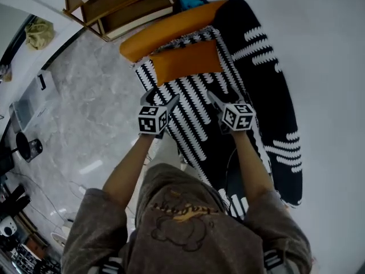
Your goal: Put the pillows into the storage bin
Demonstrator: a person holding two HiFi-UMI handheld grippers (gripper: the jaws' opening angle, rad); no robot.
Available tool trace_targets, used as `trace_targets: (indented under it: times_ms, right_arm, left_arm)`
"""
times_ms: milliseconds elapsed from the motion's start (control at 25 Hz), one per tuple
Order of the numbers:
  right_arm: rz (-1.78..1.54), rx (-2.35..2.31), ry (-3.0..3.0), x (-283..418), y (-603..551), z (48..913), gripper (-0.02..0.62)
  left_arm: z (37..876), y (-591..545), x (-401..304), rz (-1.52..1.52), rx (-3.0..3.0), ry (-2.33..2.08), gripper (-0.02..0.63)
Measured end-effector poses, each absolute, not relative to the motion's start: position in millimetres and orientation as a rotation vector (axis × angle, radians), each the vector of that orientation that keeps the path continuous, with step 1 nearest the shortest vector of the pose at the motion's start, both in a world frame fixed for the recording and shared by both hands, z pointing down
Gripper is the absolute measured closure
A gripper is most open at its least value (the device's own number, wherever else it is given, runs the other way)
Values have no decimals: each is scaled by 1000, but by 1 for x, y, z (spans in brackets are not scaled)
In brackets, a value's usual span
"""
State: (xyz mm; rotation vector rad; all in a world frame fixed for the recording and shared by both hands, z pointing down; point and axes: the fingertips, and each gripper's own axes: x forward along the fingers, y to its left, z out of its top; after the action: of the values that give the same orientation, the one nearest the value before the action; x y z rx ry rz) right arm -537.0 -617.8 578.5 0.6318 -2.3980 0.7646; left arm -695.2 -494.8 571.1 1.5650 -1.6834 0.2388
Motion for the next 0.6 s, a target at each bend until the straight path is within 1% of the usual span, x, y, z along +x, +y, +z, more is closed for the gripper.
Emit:
trace_targets:
  times_ms: [160,320,400,600]
  right_arm:
    - [699,654,-2326,-551,-665,645,206]
    - [650,664,-2232,-556,-695,720,205]
    - [616,657,-2173,-560,-708,762,192]
    - [576,676,-2048,-540,-744,846,184]
  left_arm:
    - [650,-520,-724,366,1534,-1662,216]
    - [727,-529,-750,424,1472,-1632,216]
    - [763,-531,-764,453,1436,-1610,216]
    - [836,-535,-775,506,1339,-1584,216]
